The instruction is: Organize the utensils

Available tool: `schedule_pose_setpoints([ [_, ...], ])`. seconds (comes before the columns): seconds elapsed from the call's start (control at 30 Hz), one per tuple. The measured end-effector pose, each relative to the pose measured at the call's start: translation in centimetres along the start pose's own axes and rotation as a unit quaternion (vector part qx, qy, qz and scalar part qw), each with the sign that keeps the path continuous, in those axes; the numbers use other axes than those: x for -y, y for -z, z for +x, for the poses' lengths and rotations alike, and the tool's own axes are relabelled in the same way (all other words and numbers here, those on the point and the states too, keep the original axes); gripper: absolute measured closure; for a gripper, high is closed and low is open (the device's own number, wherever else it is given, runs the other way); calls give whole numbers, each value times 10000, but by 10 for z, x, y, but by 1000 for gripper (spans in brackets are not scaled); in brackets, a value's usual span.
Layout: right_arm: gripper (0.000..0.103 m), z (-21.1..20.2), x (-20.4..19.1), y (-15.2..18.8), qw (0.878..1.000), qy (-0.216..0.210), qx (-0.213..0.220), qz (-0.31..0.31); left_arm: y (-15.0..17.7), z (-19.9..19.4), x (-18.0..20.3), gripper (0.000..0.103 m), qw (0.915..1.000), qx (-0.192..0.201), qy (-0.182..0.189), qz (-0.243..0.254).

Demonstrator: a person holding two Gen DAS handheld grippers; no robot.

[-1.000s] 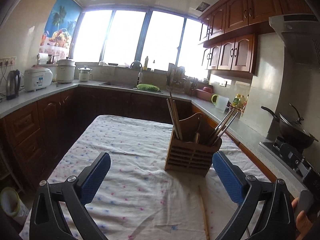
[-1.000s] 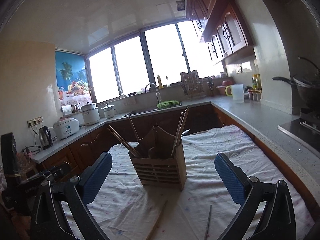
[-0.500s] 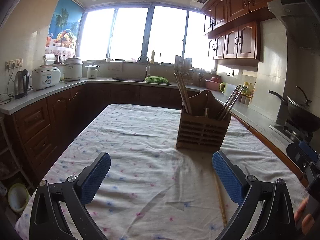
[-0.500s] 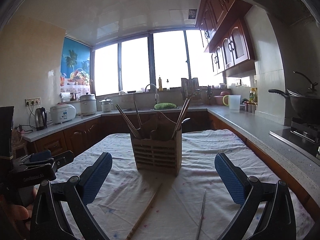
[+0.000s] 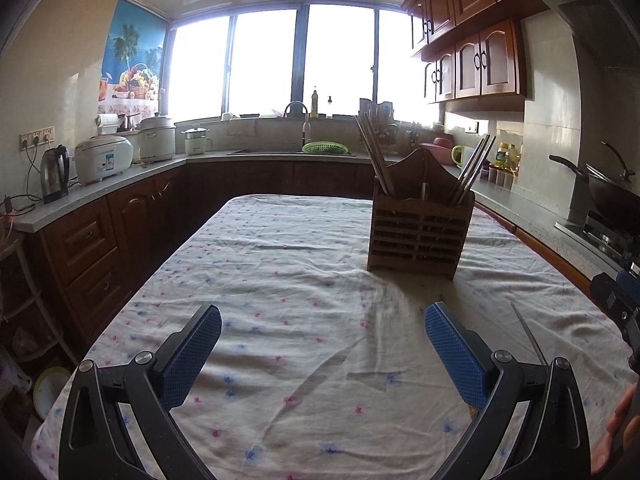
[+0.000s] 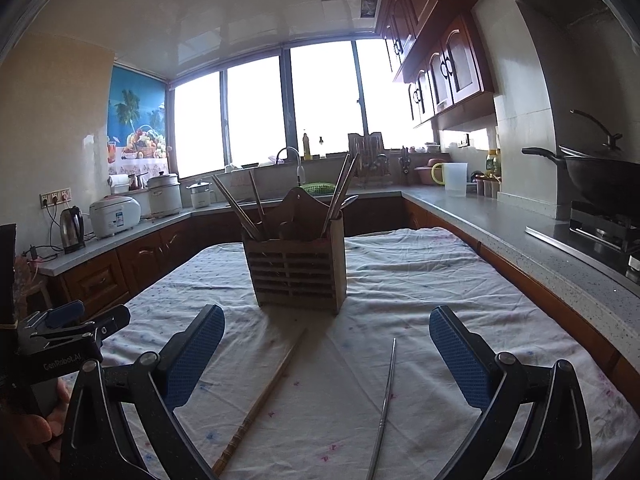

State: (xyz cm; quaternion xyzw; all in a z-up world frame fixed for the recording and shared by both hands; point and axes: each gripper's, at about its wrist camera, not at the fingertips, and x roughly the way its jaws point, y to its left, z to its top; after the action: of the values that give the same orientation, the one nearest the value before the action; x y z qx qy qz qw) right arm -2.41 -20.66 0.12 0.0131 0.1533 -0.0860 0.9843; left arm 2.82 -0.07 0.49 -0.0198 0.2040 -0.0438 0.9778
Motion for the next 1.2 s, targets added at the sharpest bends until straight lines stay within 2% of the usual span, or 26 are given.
schedule_pose_setpoints([
  [0.77, 0, -3, 2, 13, 9999, 54, -83, -82, 12, -4, 8, 1, 9996, 30, -221, 176],
  [1.07, 0, -6, -1, 16, 9999, 6, -14, -161, 18, -11, 15, 1, 9979, 309, -406, 387],
  [1.2, 0, -6, -3, 15, 9998, -6, -11, -201, 22, -9, 18, 1, 9976, 304, -423, 458],
])
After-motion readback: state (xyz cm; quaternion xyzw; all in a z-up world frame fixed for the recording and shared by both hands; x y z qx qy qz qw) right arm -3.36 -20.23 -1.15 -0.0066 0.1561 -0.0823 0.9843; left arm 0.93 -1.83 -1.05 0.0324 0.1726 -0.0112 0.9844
